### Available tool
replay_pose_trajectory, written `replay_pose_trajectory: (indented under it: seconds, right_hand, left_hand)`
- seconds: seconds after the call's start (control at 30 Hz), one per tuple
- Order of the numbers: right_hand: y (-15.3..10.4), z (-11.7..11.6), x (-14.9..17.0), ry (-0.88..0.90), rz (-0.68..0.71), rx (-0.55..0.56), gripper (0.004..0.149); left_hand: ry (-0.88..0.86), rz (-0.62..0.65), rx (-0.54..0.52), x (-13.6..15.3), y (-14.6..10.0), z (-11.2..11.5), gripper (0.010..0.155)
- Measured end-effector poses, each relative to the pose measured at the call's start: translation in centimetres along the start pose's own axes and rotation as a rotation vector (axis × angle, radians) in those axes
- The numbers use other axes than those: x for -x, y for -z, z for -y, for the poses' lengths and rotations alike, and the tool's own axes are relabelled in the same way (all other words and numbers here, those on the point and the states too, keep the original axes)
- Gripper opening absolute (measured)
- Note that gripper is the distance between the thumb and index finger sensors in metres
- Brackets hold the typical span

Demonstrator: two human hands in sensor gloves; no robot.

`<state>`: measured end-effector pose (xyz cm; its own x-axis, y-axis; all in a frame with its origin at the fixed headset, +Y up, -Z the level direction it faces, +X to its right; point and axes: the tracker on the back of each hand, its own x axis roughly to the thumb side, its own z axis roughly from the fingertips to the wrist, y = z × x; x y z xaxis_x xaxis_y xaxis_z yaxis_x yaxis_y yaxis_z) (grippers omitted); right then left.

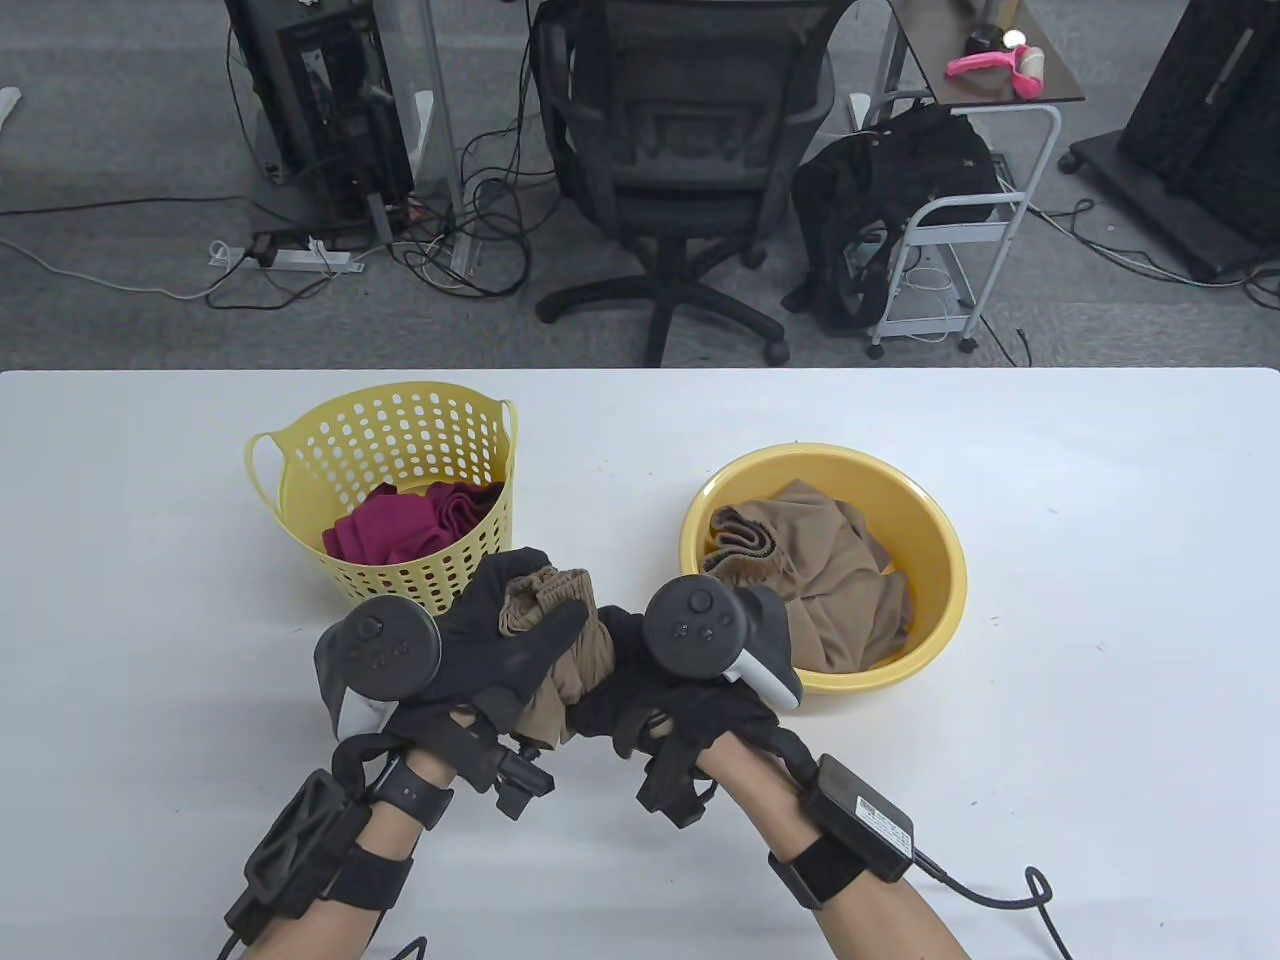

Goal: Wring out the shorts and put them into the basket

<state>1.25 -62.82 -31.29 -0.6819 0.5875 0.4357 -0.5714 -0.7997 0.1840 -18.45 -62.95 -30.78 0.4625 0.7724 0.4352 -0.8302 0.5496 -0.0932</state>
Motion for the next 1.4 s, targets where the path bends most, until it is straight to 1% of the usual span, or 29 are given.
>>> replay_pose_trajectory:
  seconds: [0.2,0.5,0.6,0.83,0.93,1.1,1.4]
  right_hand:
    - [-0.4,-0.1,-1.3,-0.268,0.057,0.092,0.066]
    - [-1.2,-0.8,-2.8,-0.518,0.13,0.219,0.064]
    - [-1.6,-1.2,-3.5,-0.613,0.178,0.273,0.063]
    - [-2.1,-1.8,-4.4,-0.789,0.253,0.361,0.061]
    - [-2.2,-2.0,-4.6,-0.848,0.277,0.387,0.061]
    - [-2.2,-2.2,-4.7,-0.89,0.29,0.408,0.061]
    - [-2.2,-1.9,-4.7,-0.875,0.286,0.394,0.062]
  left_hand:
    - [0.041,-0.04,-0.011,0.3,-0.1,0.2,0.061]
    - [0.045,-0.144,-0.014,0.6,-0.3,0.3,0.058]
    - [0.014,-0.19,-0.011,1.0,-0.4,0.4,0.056]
    - [0.009,-0.242,-0.005,1.1,-0.4,0.1,0.055]
    - [0.004,-0.262,0.0,1.1,-0.4,0.0,0.055]
    - [-0.007,-0.271,0.009,1.2,-0.3,0.0,0.055]
    - [-0.01,-0.274,0.016,1.2,-0.3,0.0,0.056]
